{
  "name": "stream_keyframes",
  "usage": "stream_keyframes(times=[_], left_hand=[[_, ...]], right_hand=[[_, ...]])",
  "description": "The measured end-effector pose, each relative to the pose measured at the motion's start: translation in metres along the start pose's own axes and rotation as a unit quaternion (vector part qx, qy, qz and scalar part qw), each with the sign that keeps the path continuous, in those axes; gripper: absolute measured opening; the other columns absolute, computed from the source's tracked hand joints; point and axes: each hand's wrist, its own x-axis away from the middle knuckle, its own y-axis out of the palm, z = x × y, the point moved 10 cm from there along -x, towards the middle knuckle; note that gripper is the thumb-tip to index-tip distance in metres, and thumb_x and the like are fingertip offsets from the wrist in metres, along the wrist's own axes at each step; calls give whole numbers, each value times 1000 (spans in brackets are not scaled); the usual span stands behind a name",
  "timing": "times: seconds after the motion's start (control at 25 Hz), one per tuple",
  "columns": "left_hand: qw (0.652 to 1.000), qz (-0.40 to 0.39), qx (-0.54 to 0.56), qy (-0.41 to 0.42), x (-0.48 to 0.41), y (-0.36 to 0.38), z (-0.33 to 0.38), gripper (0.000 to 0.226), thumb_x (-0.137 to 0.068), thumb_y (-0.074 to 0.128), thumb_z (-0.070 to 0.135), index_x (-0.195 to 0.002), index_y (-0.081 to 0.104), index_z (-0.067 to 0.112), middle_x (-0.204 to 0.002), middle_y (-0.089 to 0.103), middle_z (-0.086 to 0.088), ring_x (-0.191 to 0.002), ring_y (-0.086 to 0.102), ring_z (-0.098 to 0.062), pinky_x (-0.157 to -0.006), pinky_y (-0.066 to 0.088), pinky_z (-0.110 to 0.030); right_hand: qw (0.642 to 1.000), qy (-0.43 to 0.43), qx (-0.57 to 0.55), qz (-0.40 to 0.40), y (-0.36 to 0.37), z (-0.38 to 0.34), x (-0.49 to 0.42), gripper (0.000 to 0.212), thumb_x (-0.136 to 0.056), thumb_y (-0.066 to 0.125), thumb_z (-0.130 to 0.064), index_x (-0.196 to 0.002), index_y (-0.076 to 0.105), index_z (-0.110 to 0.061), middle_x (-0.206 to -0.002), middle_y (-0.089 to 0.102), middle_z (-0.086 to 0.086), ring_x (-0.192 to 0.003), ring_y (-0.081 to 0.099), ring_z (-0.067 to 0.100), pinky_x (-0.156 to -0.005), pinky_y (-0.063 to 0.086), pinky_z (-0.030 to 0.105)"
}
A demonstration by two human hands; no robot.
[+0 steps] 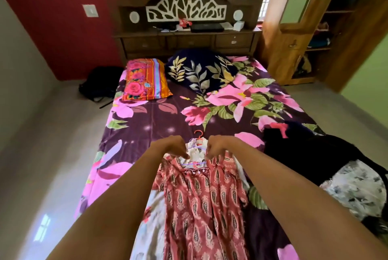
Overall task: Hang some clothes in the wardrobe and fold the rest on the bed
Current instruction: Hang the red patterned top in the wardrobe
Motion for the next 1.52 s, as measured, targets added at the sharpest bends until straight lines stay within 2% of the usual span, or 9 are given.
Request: stream_keyframes(times=[0.16, 0.28, 0.36, 0.52, 0.64, 0.76, 1.16, 1.32, 1.52], left_hand=[[1000, -21, 11, -3, -67, -6, -23, 40, -87, 64, 35, -117, 65, 10, -123, 62, -8, -112, 57, -25, -96, 44, -33], [999, -43, 7, -13, -130, -1, -43, 41, -86, 65, 38, -118, 64, 12, -126, 61, -7, -117, 53, -25, -99, 42, -34], [998, -52, 18, -25, -174, 7, -60, 42, -85, 66, 39, -119, 63, 13, -128, 59, -7, -120, 51, -25, -100, 42, -34], [998, -61, 19, -29, -248, 30, -84, 43, -88, 62, 36, -123, 60, 11, -133, 54, -7, -125, 46, -27, -101, 36, -31], [995, -91, 27, -33, -295, 63, -98, 44, -90, 59, 34, -127, 57, 10, -136, 51, -7, -126, 45, -24, -98, 32, -25], [992, -104, 49, -52, -337, 94, -118, 44, -89, 61, 34, -126, 55, 11, -137, 49, -7, -128, 42, -22, -100, 31, -25], [987, -128, 22, -94, -415, 186, -165, 50, -91, 56, 34, -136, 44, 16, -138, 50, -7, -128, 43, -25, -98, 35, -31], [984, -143, 36, -96, -419, 209, -173, 49, -89, 60, 34, -132, 49, 16, -135, 53, -8, -125, 47, -25, -99, 39, -34], [985, -138, 57, -82, -412, 195, -158, 40, -89, 61, 33, -122, 56, 11, -128, 57, -7, -118, 51, -24, -95, 41, -34]], right_hand=[[1000, -14, 0, 6, -19, 11, -63, 34, -89, 65, -20, -116, 58, 0, -92, 60, 14, -43, 59, 9, -26, 34, 15], [1000, -26, 5, -4, -26, 25, -128, 37, -89, 64, -23, -118, 58, 0, -110, 64, 18, -85, 65, 20, -55, 43, 20], [1000, -20, -1, -15, -24, 41, -176, 36, -89, 64, -26, -111, 61, 3, -111, 65, 17, -84, 54, 22, -68, 40, 26], [1000, -6, -13, -10, -7, 73, -263, 34, -91, 58, -21, -61, 46, -9, -68, 49, 8, -72, 46, 22, -51, 33, 21], [999, 7, -34, -16, 13, 94, -321, 16, -90, 56, -19, -86, 61, -4, -97, 61, 17, -96, 57, 28, -69, 40, 26], [998, 21, -54, 9, 30, 112, -368, 32, -90, 53, -18, -121, 55, -8, -123, 58, 14, -114, 55, 31, -86, 44, 33], [995, 73, 27, 63, 109, 161, -458, 42, -97, 35, -7, -139, 38, -10, -133, 50, 11, -121, 50, 31, -96, 42, 44], [994, 64, 44, 72, 111, 158, -467, 39, -98, 35, -5, -135, 44, -7, -121, 59, 14, -113, 55, 31, -93, 46, 45], [989, 24, 78, 127, 98, 153, -448, 26, -90, 47, -2, -105, 66, -10, -108, 64, 6, -106, 57, 27, -93, 42, 41]])
